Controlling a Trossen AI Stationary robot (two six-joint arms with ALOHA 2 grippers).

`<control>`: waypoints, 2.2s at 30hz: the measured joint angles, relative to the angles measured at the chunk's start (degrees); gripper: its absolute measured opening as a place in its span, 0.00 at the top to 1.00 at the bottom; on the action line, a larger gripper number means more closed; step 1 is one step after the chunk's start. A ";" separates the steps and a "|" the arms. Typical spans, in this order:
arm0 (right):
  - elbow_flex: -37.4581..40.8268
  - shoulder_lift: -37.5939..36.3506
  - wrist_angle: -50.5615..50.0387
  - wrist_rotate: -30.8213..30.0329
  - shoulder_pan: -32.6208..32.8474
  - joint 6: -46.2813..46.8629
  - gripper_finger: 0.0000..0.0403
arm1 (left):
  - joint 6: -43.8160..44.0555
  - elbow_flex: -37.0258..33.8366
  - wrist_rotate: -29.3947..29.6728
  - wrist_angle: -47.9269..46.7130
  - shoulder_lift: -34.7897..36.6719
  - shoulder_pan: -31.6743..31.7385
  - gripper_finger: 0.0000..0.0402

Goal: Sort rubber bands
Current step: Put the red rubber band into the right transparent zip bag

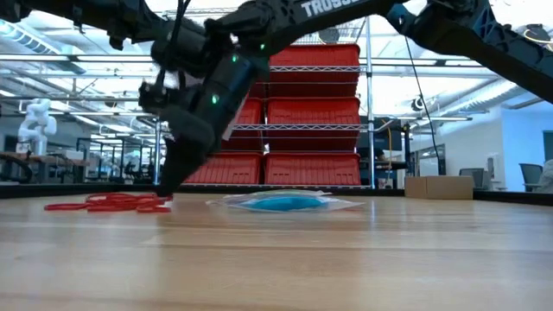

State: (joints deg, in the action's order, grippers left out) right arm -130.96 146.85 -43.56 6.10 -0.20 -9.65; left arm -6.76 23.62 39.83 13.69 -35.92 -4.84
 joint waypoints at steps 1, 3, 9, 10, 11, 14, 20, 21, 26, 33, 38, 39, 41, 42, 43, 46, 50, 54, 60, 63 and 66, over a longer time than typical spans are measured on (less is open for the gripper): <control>0.00 -0.72 -0.71 -0.02 0.10 0.02 0.99 | 0.01 0.00 0.04 -0.15 0.00 0.00 1.00; -0.09 -2.29 -0.98 -0.20 0.35 0.01 0.99 | 0.00 0.00 0.40 -0.14 -0.03 0.07 1.00; -0.09 -6.77 -2.41 -0.01 0.53 -0.04 0.99 | 0.01 0.00 0.61 -0.36 -0.07 0.04 1.00; -0.09 -7.52 -2.70 -0.07 0.50 -0.04 0.99 | 0.02 0.00 0.69 -0.41 -0.07 0.04 1.00; -0.10 -8.06 -2.75 -0.05 0.47 -0.07 0.99 | 0.02 0.00 0.70 -0.39 -0.07 0.04 1.00; -0.11 -9.65 -3.96 -0.17 0.44 -0.07 0.99 | 0.02 0.00 0.70 -0.48 -0.04 0.04 1.00; -0.11 -11.61 -4.89 0.04 0.62 -0.27 0.99 | 0.07 0.00 0.69 -0.57 -0.04 0.04 1.00; -0.11 -11.64 -4.74 0.10 0.75 -0.47 0.99 | 0.07 0.00 0.70 -0.57 -0.04 0.04 1.00; -0.11 -11.63 -4.52 0.23 1.72 -1.48 1.00 | 0.17 0.00 0.68 -0.57 -0.04 0.03 1.00; -0.11 -11.63 -2.62 -0.05 3.01 -1.72 0.90 | 0.17 0.00 0.68 -0.57 -0.04 0.00 1.00; -0.11 -11.63 -1.76 -0.13 3.12 -1.93 0.71 | 0.17 0.00 0.66 -0.57 -0.04 0.00 1.00; -0.11 -11.63 -2.15 -0.14 3.12 -1.72 0.68 | 0.17 0.00 0.66 -0.57 -0.04 0.00 1.00; -0.11 -11.63 -3.91 -0.11 2.93 -1.49 0.61 | 0.16 0.00 0.66 -0.57 -0.04 0.00 1.00; -0.11 -11.63 -5.21 -0.12 2.71 -1.49 0.59 | 0.16 0.00 0.66 -0.57 -0.04 0.00 1.00; 0.05 -11.63 -6.38 -0.14 2.48 -1.50 0.57 | 0.15 0.00 0.66 -0.57 -0.04 0.00 1.00; 3.05 -11.64 -6.88 -0.15 1.93 -1.87 0.53 | 0.15 0.00 0.66 -0.57 -0.04 0.00 1.00; 8.84 -11.54 -4.33 -0.13 1.59 -2.49 0.53 | 0.15 0.00 0.65 -0.57 -0.04 0.00 1.00; 14.00 -11.48 1.93 3.25 1.64 -0.54 0.55 | 0.13 0.00 0.63 -0.57 -0.04 0.00 1.00; 18.37 -11.24 11.77 5.50 2.67 1.46 0.58 | 0.04 0.00 0.63 -0.57 -0.04 0.00 1.00; 19.27 -11.10 13.08 4.52 2.81 2.07 0.60 | 0.04 0.00 0.63 -0.56 -0.04 0.00 1.00; 20.56 -11.09 15.11 1.63 2.56 3.47 0.62 | 0.05 0.00 0.63 -0.55 -0.04 0.00 1.00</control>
State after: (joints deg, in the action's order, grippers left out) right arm -110.40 135.76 -28.45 7.72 2.36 -6.18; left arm -6.72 23.62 40.47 13.15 -35.97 -4.84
